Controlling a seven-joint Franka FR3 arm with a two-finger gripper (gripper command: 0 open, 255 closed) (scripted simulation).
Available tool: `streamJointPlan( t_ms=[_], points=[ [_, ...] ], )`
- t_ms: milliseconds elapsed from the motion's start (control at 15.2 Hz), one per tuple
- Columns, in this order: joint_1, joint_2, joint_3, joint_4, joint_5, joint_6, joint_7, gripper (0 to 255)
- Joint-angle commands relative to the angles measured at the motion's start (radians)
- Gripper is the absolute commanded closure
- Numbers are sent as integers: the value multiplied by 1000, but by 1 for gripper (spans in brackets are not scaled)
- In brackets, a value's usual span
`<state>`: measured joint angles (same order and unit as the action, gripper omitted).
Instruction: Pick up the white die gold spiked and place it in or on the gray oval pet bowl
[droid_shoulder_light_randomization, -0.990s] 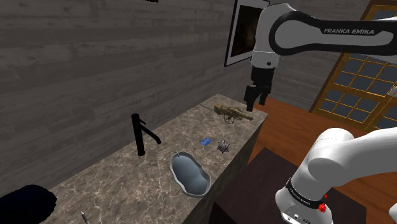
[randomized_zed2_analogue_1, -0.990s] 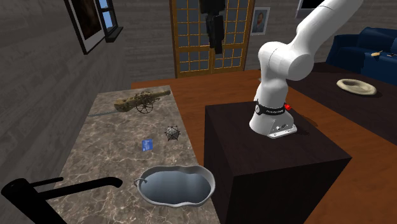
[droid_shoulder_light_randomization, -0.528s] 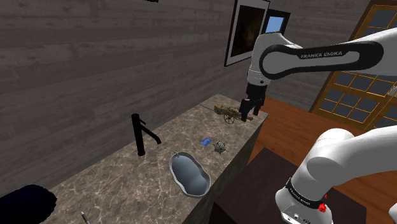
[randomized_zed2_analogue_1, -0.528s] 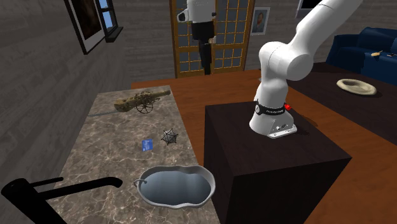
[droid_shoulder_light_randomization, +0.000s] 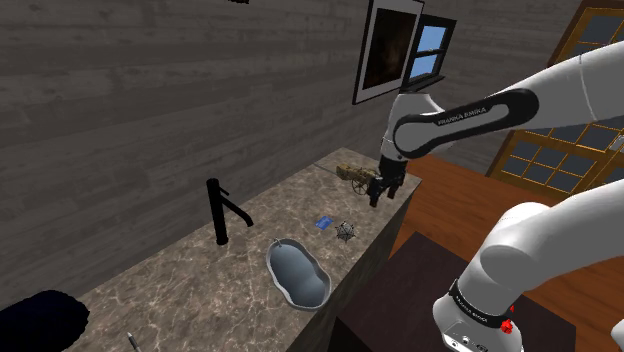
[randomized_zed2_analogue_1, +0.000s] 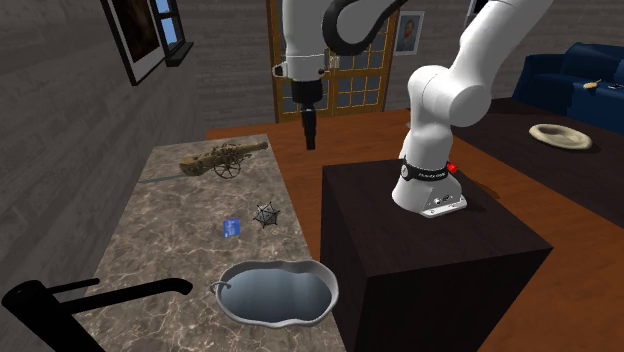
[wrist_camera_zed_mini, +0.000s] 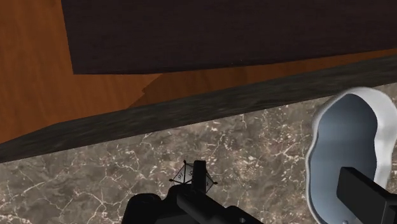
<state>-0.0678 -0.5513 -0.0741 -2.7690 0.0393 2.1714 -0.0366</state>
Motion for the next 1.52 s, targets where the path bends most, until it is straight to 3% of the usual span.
streamJointPlan(
  t_ms=[0, 264, 462, 594, 792, 924, 1122, 1452],
  points=[
    [-4, 84, -22, -8, 5, 107, -26, 0],
    [0, 248, -68, -16, 41, 299, -91, 0],
    [19, 388, -106, 0, 108, 434, -167, 0],
    [37, 487, -128, 23, 189, 514, -243, 0],
    [47, 639, -129, 77, 375, 610, -406, 0],
    [15, 740, -89, 126, 515, 657, -528, 0],
    [-74, 882, 1, 213, 683, 715, -686, 0],
    [-135, 981, 78, 264, 767, 770, -765, 0]
  ],
)
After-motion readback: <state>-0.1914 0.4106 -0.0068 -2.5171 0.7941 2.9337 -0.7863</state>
